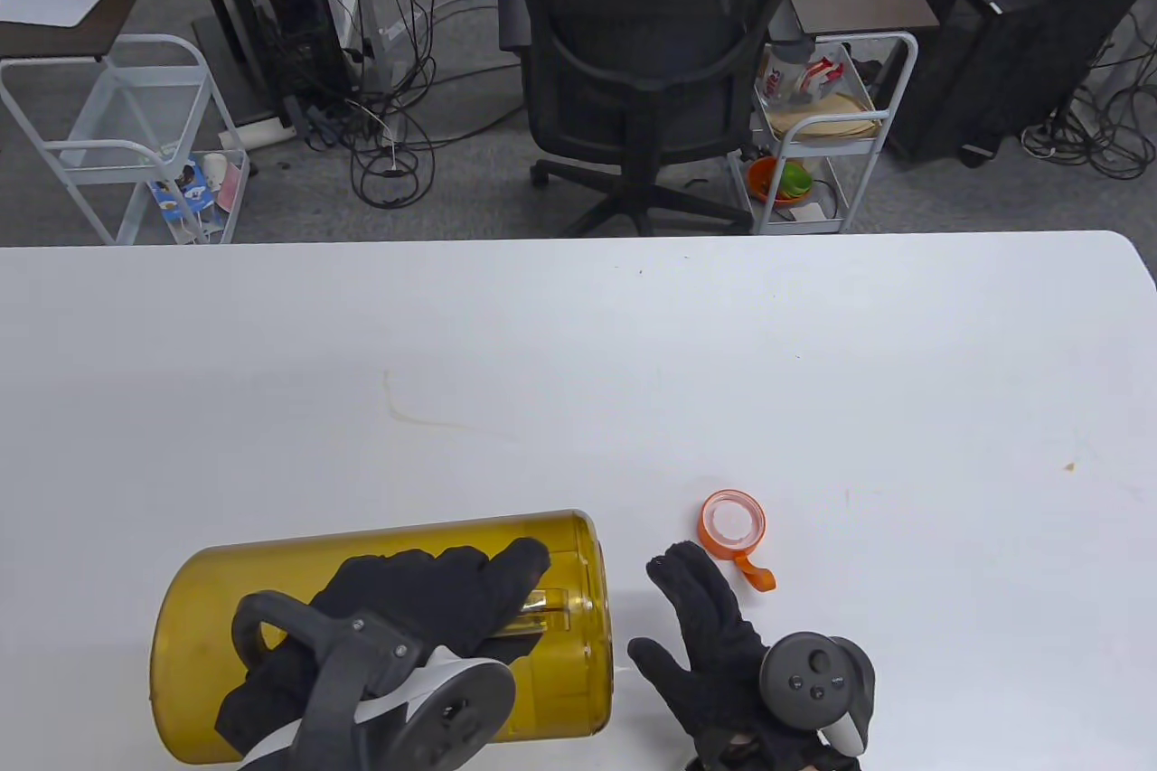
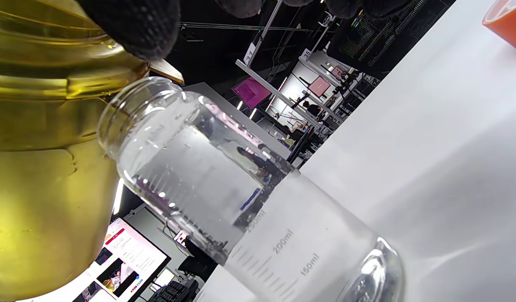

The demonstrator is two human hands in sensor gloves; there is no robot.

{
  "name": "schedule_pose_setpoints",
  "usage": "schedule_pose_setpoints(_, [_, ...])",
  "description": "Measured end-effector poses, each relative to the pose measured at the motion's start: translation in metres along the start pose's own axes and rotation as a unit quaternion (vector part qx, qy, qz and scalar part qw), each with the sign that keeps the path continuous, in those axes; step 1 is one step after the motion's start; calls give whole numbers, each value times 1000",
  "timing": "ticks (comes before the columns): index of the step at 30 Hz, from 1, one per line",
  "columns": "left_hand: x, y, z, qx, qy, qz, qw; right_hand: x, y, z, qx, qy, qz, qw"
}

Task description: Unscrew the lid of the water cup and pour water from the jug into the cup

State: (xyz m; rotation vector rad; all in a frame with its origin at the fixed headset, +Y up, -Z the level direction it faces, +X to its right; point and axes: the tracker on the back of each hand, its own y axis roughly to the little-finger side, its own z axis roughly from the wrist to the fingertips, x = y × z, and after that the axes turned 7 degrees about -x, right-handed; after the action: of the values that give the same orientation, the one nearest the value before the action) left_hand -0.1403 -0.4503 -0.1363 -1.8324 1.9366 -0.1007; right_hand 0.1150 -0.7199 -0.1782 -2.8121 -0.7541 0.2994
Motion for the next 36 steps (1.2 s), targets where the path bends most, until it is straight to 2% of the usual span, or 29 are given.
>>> schedule_pose_setpoints(21, [26,36,-25,-21,-48,-91,994,-2,3,1,-23,-17,22,999])
schedule_pose_setpoints(36, [52,67,-49,-35,-98,-175,979,-2,6,2,-36,-22,27,999])
